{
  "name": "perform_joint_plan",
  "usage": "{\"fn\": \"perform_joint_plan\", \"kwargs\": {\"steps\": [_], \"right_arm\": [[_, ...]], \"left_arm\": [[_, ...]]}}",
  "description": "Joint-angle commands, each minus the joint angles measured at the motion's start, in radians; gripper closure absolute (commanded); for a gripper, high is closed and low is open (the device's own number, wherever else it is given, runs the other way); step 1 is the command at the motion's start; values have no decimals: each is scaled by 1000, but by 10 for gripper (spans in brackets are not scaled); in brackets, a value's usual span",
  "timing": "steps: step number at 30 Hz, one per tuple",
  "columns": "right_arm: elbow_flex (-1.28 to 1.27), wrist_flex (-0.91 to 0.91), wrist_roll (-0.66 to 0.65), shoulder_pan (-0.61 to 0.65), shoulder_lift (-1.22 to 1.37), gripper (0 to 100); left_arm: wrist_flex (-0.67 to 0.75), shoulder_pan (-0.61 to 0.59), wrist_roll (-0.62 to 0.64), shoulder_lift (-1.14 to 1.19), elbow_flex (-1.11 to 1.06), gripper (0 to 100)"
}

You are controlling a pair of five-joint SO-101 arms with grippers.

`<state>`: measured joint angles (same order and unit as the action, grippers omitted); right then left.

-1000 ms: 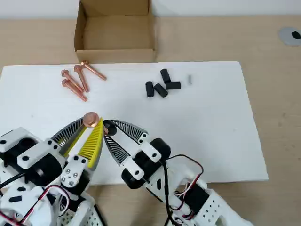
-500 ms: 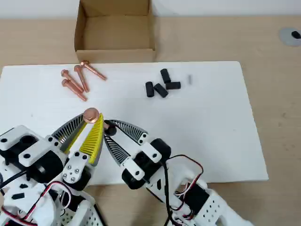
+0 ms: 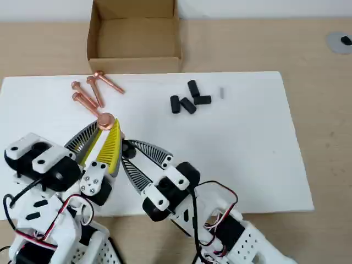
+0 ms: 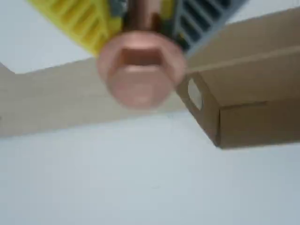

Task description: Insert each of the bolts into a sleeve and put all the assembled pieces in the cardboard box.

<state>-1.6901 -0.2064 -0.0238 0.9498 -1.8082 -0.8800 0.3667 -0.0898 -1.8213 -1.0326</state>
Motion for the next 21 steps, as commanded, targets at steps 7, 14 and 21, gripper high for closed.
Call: {"fn": "perform_joint_plan", "kwargs": {"steps": [7,14,21], "right_arm": [[2,26,-6,12,-91,988],[2,26,-6,12,-91,988],[2,25,-6,12,-90,988]], "left_arm": [[-83,31,-3,1,212,994],[-133,37,-43,1,264,994],[-181,48,0,1,265,994]]}}
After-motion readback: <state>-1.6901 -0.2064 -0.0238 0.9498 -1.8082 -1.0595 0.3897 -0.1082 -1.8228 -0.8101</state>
